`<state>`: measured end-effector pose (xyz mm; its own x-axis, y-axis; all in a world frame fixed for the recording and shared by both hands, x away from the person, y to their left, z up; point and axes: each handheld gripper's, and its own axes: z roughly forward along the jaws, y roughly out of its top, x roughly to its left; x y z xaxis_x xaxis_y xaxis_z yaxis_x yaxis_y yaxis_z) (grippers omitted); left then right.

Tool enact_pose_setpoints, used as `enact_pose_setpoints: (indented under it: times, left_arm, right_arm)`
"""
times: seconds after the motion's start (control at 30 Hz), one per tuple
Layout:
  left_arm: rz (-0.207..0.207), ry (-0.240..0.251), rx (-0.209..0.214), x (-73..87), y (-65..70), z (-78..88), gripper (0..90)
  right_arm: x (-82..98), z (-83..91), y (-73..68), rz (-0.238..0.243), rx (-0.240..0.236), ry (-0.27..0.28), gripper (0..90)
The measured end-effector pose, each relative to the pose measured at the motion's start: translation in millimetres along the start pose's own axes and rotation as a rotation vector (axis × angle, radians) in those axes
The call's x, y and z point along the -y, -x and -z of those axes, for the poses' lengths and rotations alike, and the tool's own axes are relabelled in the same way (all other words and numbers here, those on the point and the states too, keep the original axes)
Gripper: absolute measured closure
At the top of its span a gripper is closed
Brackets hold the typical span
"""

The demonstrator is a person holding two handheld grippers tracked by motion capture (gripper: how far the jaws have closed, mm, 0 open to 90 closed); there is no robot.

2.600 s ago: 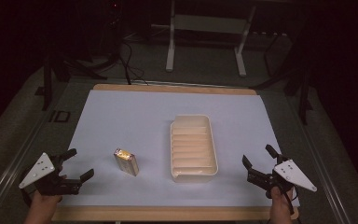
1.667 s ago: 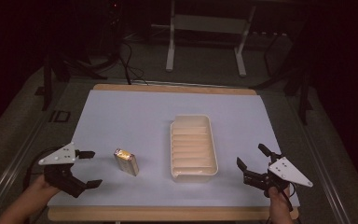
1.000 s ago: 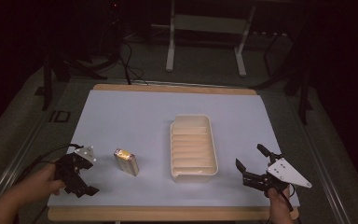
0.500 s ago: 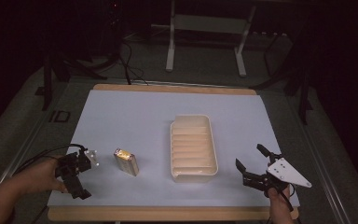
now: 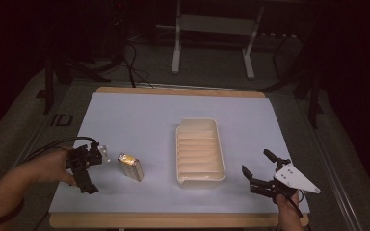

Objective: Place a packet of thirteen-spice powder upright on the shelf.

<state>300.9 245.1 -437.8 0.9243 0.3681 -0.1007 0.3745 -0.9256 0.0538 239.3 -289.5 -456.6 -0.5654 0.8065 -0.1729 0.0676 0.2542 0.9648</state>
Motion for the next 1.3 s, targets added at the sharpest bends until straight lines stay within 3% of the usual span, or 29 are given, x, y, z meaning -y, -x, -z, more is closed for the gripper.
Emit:
enact_pose_setpoints:
  times: [0.17,0.37,0.57,0.63,0.93,1.13,1.3]
  left_arm:
    - [-0.031,0.012,-0.001,-8.6,-2.2,7.9,5.6]
    - [-0.101,0.023,-0.039,-23.5,-3.8,21.5,7.8]
    - [-0.14,0.03,-0.056,-33.5,-6.0,29.6,14.4]
    - [-0.177,0.03,-0.065,-40.2,-6.4,32.7,14.9]
    - [-0.264,0.036,-0.071,-60.7,-6.0,38.2,23.6]
    - [-0.296,0.033,-0.08,-72.0,-6.7,39.6,28.1]
    - [-0.365,0.038,-0.074,-87.3,-2.6,41.1,34.6]
  right_arm:
    - [0.3,-0.5,-0.5,0.001,-0.004,0.001,11.7]
    - [0.6,-1.0,-0.8,0.006,-0.008,0.004,11.7]
    - [1.2,-1.2,-0.8,0.003,-0.014,0.002,11.7]
    - [1.3,-1.3,-0.3,0.0,-0.015,0.003,11.7]
    - [1.8,-1.1,0.2,-0.006,-0.023,0.003,11.7]
    - [2.0,-0.7,0.1,-0.004,-0.027,0.002,11.7]
    - [2.6,-1.0,0.3,-0.003,-0.033,-0.001,11.7]
